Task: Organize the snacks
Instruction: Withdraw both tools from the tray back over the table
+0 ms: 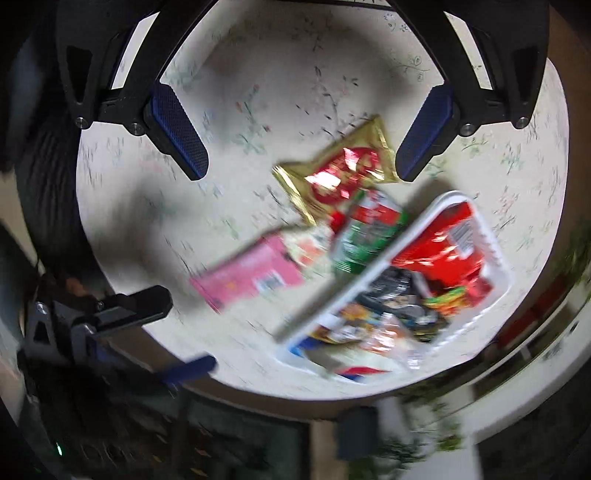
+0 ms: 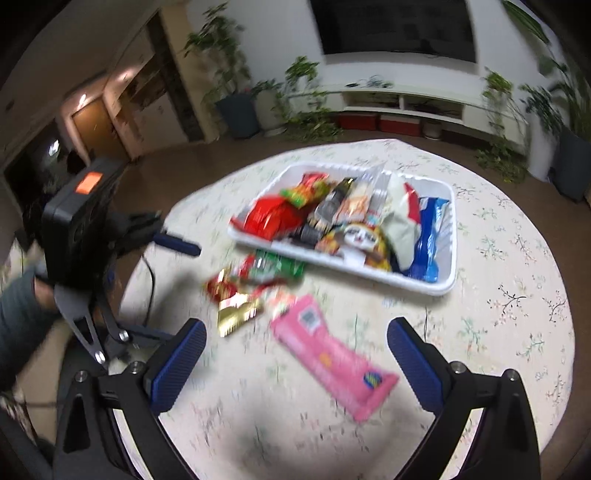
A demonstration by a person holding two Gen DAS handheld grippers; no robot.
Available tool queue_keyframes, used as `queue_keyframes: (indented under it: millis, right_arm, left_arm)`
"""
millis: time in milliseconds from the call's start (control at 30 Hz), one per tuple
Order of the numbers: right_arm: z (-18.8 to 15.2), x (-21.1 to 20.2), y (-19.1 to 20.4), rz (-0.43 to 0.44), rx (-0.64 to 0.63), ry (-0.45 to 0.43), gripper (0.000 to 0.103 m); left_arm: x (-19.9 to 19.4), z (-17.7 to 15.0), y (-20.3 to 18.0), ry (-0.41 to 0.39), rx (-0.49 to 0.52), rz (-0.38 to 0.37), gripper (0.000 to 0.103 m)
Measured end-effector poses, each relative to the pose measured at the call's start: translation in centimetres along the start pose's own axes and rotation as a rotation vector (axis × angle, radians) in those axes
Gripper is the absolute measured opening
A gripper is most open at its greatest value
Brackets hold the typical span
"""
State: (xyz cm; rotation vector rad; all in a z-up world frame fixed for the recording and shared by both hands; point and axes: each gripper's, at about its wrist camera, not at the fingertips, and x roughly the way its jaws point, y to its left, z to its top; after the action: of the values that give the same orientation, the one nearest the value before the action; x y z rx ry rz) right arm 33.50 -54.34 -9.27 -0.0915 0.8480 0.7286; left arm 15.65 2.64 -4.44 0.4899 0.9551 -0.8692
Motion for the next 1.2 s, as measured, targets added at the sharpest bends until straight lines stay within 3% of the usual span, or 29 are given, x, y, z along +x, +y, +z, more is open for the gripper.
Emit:
queue_keyframes:
  millis: [133, 233, 400, 533, 633, 700, 900, 1200]
  right_arm:
    - [-1.1, -0.3, 0.8, -0.001, -0.065, 0.025, 0.099]
    - [-1.4, -0.3, 0.6, 0.017, -0.044, 0.025, 0.099]
    - [-1.8, 0.3, 0.2, 0.027, -0.024, 0.036, 0.099]
    - [-1.8, 1.0, -0.3, 0.032, -0.007, 0.044, 0.099]
    - [-1.9, 1.5, -0.5, 0.032, -0.001, 0.052, 0.099]
    - [-2.0, 1.7, -0.5, 0.035, 0.001, 0.058, 0.099]
    - [-2.1, 2.0, -0.5, 0.034, 0.006, 0.067, 0.099]
    - [-1.7, 2.1, -0.1, 0.018, -0.028, 0.073, 0.098]
  left_arm:
    - [0.6, 0.3, -0.8, 0.035, 0.093, -0.002, 0.103]
    - [1.2, 0.7, -0.1, 0.058, 0.12, -0.071, 0.102]
    - [2.1, 1.6, 1.3, 0.105, 0.162, -0.082, 0.101]
    - [3.6, 1.8, 2.6, 0.145, 0.147, -0.127, 0.101]
    - [4.9, 1.4, 2.8, 0.187, 0.139, -0.12, 0.101]
    - [4.9, 1.0, 2.9, 0.179, 0.132, -0.121, 0.101]
    - [3.9, -0.1, 2.0, 0.178, 0.119, -0.216, 0.101]
    - [2.9, 1.1, 1.8, 0.138, 0.105, -0.132, 0.098]
